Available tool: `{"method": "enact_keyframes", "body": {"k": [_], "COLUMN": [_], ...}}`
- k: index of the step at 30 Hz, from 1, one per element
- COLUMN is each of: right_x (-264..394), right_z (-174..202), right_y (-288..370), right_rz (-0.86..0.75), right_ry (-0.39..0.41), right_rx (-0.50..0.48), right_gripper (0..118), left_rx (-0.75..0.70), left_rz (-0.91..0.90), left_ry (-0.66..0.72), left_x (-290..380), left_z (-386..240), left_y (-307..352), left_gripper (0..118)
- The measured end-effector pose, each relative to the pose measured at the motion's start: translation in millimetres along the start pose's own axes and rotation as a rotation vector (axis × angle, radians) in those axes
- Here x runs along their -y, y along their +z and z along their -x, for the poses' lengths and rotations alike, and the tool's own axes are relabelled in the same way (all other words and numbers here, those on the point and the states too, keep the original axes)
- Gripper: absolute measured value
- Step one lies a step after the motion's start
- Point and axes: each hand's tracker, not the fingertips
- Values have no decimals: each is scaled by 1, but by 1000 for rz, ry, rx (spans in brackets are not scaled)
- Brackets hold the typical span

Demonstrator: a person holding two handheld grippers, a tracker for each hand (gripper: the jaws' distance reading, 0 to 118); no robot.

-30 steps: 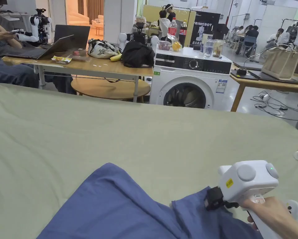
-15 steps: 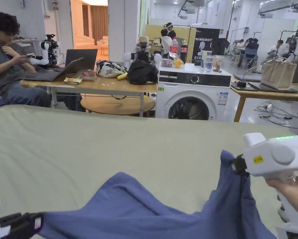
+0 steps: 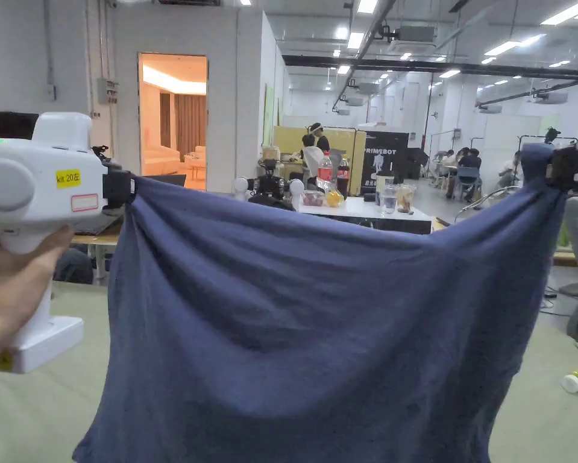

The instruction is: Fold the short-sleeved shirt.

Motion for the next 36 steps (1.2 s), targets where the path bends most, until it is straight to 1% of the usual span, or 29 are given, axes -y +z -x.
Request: {"method": "enact_keyframes", "body": {"k": [1, 2, 3, 5, 7, 8, 9, 11, 12, 14, 15, 16, 17, 20, 24, 27, 28, 33, 34, 36], "right_x": [-13, -26, -36, -59, -77, -87, -95, -110, -117, -136, -147, -155, -161, -170, -159, -128, -113, -55, -42, -19], "right_z": [3, 6, 7, 10, 15, 20, 24, 34, 38, 41, 37, 39, 41, 50, 60, 64, 64, 56, 52, 47], "right_y": [-8, -14, -26, -41, -63, -74, -82, -101, -109, -120, -134, -136, -138, -138, -150, -158, -158, -141, -132, -102], "right_rz": [-12, -25, -26, -52, -65, -66, -69, -90, -98, -96, -127, -142, -156, -171, -143, -94, -83, -12, 4, 10], "right_ry": [25, 34, 25, -27, -35, -29, 2, 57, 54, 23, -10, -28, -26, 14, 52, 69, 72, 52, 40, 29], "right_rx": [26, 56, 63, 49, 46, 48, 48, 87, 96, 68, 44, 49, 39, 57, 68, 62, 42, 1, -20, -26], "right_gripper": [0, 0, 0, 0, 0, 0, 0, 0, 0, 0, 0, 0, 0, 0, 0, 0, 0, 0, 0, 0], "left_rx": [-15, -34, -51, -69, -86, -97, -101, -104, -111, -126, -123, -118, -120, -130, -116, -118, -120, -88, -85, -83], "left_rz": [-13, -16, -17, -24, -29, -41, -44, -51, -57, -54, -57, -74, -81, -74, -46, -15, 9, 94, 89, 141], "left_ry": [0, -9, -11, -18, -16, -8, -8, -1, -9, -15, -10, 9, 19, 8, 25, 42, 56, 111, 110, 89], "left_x": [-13, -26, -36, -53, -66, -69, -73, -76, -77, -78, -79, -78, -78, -73, -45, -12, 2, 60, 73, 95], "left_z": [1, 1, 1, 3, 5, 8, 10, 15, 17, 21, 23, 25, 26, 27, 28, 28, 27, 29, 30, 28], "left_y": [-8, -17, -24, -39, -52, -59, -63, -74, -81, -90, -93, -97, -101, -117, -134, -142, -143, -126, -118, -99], "left_gripper": [3, 3, 3, 3, 3, 3, 3, 3, 3, 3, 3, 3, 3, 3, 3, 3, 3, 3, 3, 3]}}
